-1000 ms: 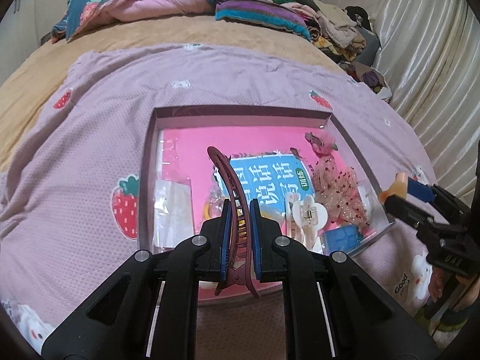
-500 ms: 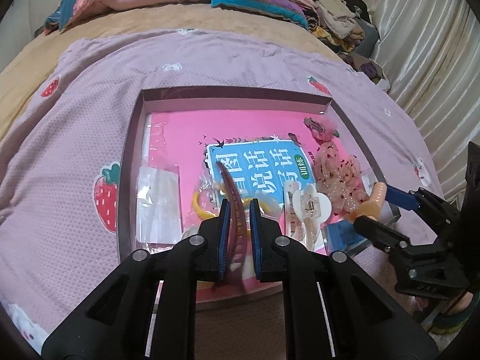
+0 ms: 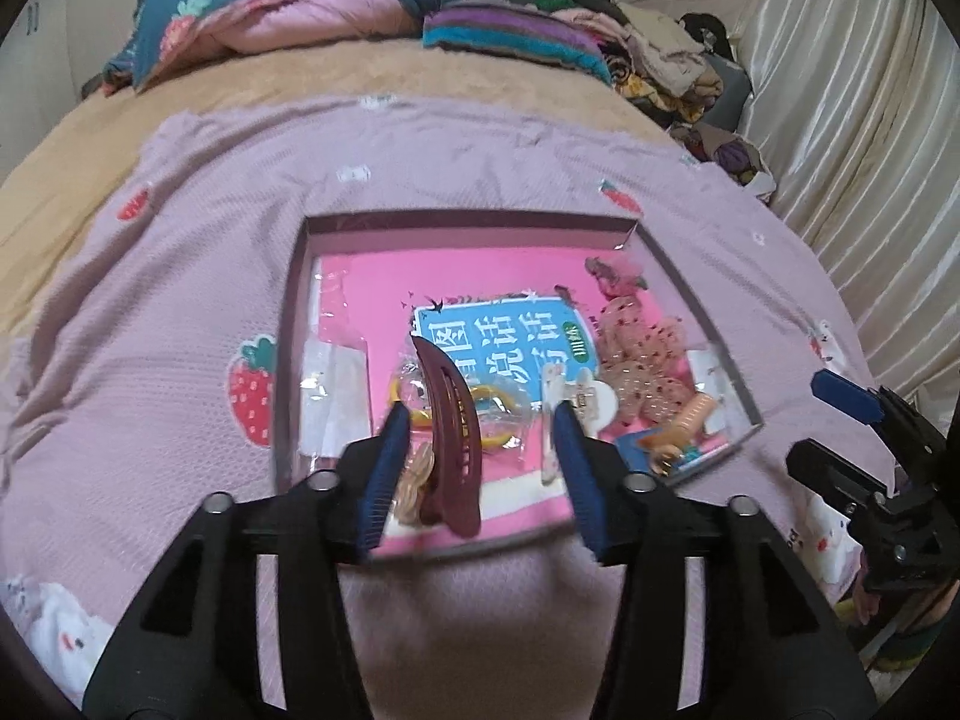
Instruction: Organize jewelry
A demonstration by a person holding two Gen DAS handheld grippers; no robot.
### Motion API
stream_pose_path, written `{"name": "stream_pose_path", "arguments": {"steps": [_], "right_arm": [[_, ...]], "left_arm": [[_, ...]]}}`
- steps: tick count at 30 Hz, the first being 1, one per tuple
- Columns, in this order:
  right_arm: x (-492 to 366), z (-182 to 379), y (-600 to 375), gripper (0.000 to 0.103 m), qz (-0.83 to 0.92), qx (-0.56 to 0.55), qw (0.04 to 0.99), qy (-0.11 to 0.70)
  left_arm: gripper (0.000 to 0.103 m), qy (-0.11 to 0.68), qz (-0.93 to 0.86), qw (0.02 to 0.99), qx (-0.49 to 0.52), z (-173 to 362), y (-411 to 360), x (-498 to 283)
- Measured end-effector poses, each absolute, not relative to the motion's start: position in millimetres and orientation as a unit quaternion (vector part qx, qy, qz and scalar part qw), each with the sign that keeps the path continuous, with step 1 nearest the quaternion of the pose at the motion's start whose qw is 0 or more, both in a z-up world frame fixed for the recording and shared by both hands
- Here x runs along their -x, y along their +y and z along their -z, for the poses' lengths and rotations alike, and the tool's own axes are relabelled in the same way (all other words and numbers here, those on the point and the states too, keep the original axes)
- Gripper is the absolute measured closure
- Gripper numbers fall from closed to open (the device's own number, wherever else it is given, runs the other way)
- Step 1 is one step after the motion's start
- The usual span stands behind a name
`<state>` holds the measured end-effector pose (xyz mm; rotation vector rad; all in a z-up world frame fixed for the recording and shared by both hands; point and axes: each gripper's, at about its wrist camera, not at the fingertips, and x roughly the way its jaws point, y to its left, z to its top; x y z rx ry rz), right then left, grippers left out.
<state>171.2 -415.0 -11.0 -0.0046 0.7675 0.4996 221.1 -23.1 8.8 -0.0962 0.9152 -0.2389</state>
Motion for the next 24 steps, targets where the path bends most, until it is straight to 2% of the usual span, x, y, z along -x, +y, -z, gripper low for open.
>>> {"name": "stream_pose_path", "arguments": {"steps": [1,5,6,8,10,13,24], "right_arm": [[-164.0,7.3,-418.5,0.006,-0.24,0.0,0.899,0.366],[-140.1,-2.5,-427.0,0.004,-0.239,0.0,0.903,0.358],[-136.2,-3.7,-428.0,0.004,-0.239,0.0,0.903,0.357],[-124.7,-7.2,-430.8,0.004,-0.239,0.005,0.905,0.351],[-115.4,-9.4,-431.6,0.004,-0.236,0.008,0.908,0.345],[-103.2,-11.8,-434.2,0.004,-0.238,0.006,0.91,0.34],[-67.4,-16.7,-440.5,0.004,-0.229,0.003,0.92,0.318]], "left_arm": [[0.049,0.436,0.114,0.891,0.047,-12.9,-22.9,-216.5],[0.039,0.418,0.108,0.9,0.051,-30.9,-17.9,-194.1],[0.033,0.413,0.105,0.903,0.051,-35.1,-16.2,-186.9],[0.03,0.407,0.098,0.907,0.049,-40.3,-14.1,-176.4],[0.017,0.4,0.094,0.91,0.052,-45.8,-11.5,-165.0],[0.01,0.389,0.086,0.916,0.052,-50.7,-9.0,-149.0],[0.01,0.377,0.076,0.922,0.047,-44.8,-7.3,-101.2]]}}
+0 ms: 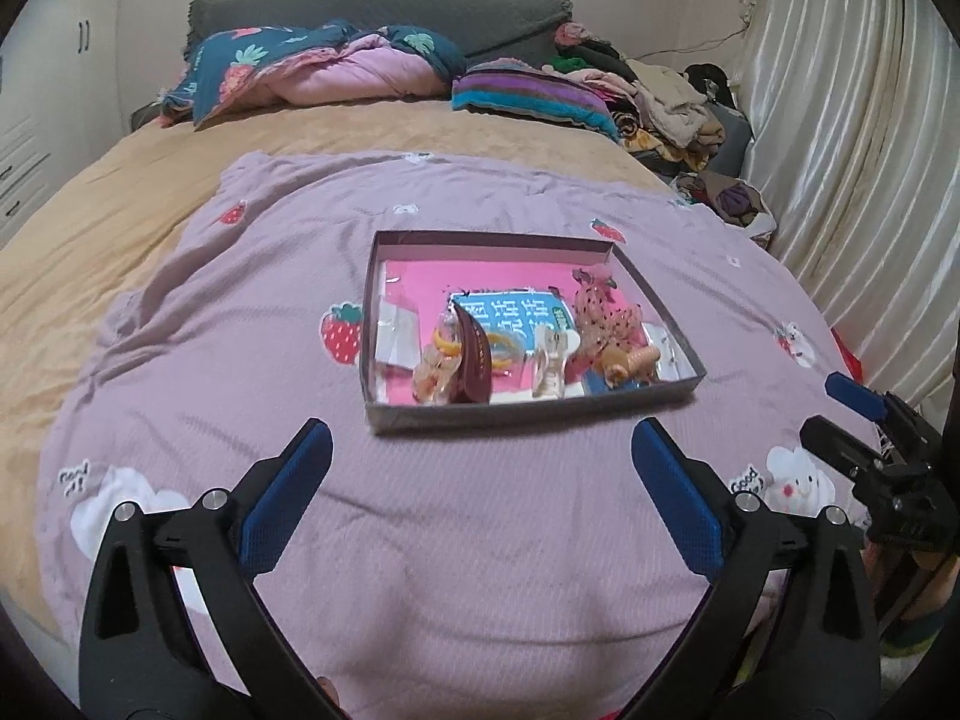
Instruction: Organize jewelry
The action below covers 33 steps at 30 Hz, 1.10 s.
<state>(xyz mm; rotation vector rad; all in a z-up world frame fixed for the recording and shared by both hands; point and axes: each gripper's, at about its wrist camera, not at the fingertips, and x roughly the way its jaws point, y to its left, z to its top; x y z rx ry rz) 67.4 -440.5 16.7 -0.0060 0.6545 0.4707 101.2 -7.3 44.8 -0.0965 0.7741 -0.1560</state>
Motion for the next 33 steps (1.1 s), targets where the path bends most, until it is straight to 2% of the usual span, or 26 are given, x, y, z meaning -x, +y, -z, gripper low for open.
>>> {"name": "stream_pose_path", "arguments": {"steps": [15,33], "right_arm": [[-46.7,12.4,-438.9,0.004,-0.217,-0.006,0.911,0.351],[-43.8,15.8,-434.0,0.004,-0.226,0.001,0.906,0.357]], "left_arm": [[0.009,0.387,0.076,0.917,0.051,-9.7,-19.5,-68.9],[0.009,0.395,0.076,0.914,0.053,-5.1,-22.9,-67.2]]}}
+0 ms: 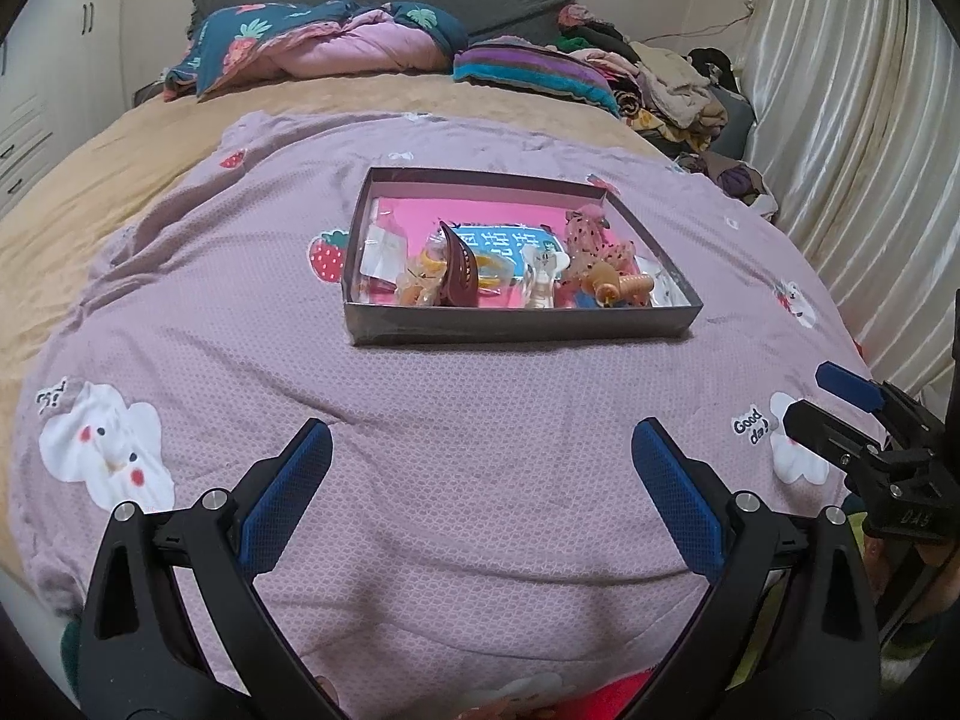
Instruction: Organize jewelry
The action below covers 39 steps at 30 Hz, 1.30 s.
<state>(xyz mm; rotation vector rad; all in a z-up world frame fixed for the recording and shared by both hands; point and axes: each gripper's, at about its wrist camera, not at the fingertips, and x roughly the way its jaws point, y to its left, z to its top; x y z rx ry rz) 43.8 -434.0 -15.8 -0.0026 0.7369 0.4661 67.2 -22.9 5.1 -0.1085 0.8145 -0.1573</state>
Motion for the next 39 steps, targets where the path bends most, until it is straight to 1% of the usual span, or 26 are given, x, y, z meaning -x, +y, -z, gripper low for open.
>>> {"name": "stream_pose_path", "arguments": {"steps": [39], "right_arm": [[-45.7,14.9,-433.8,0.004,-0.228,0.001,0.906,0.355]], "left_arm": [[0.009,0.395,0.074,0.915,0.048,-10.3,-26.8,-66.9]]}}
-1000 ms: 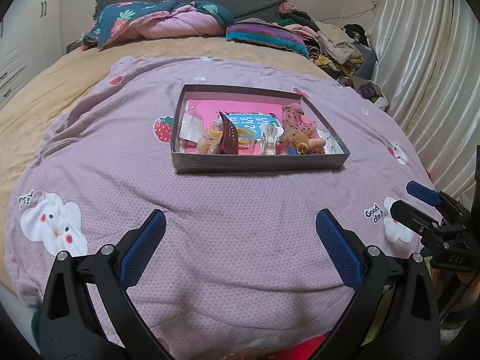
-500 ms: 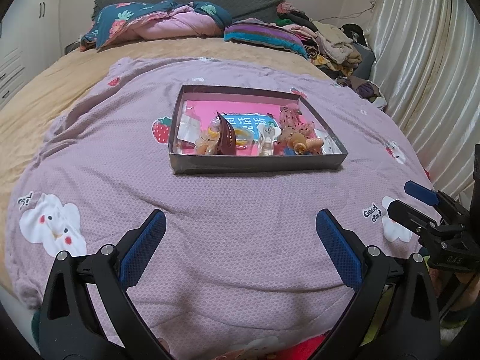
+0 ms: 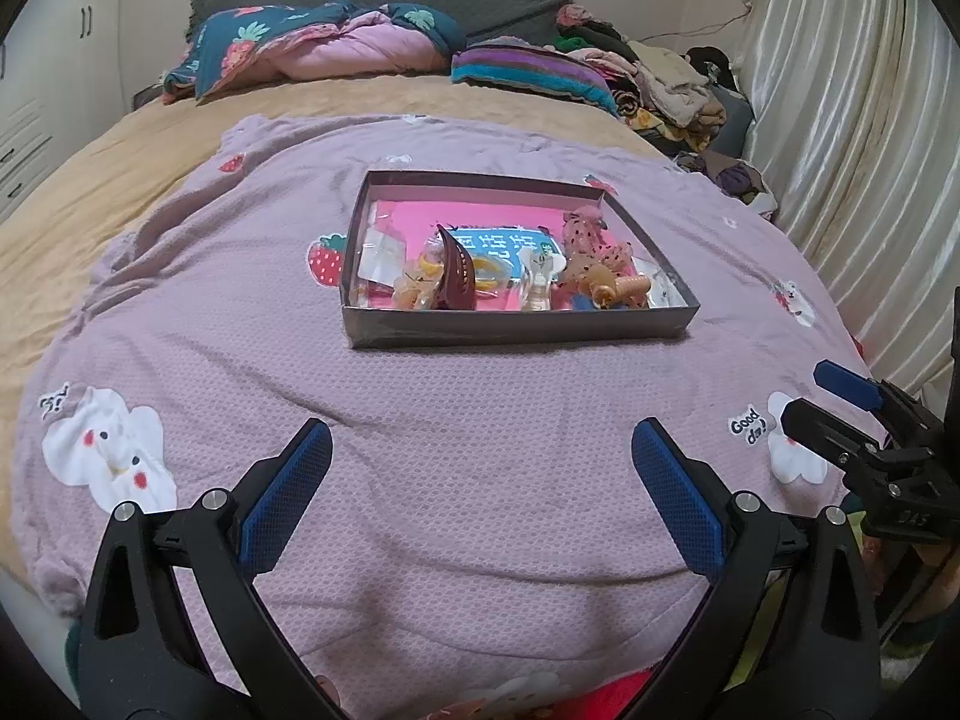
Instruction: Organize jewelry
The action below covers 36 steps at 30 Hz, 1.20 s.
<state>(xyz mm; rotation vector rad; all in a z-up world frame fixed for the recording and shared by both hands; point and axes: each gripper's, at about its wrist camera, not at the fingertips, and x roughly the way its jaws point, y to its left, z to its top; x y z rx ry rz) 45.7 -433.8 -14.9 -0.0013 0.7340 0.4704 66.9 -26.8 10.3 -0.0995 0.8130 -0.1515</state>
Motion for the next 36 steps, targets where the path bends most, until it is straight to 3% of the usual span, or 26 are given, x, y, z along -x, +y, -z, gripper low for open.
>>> {"name": "stream_pose_path", "arguments": {"steps": [36], "right_arm": [[-43.5,15.9,-431.6,0.004,-0.224,0.005,0.907,0.357]], "left_arm": [[0.009,0.397,0.065,0.915,0.042,-7.3,-25.6,-66.7]]}}
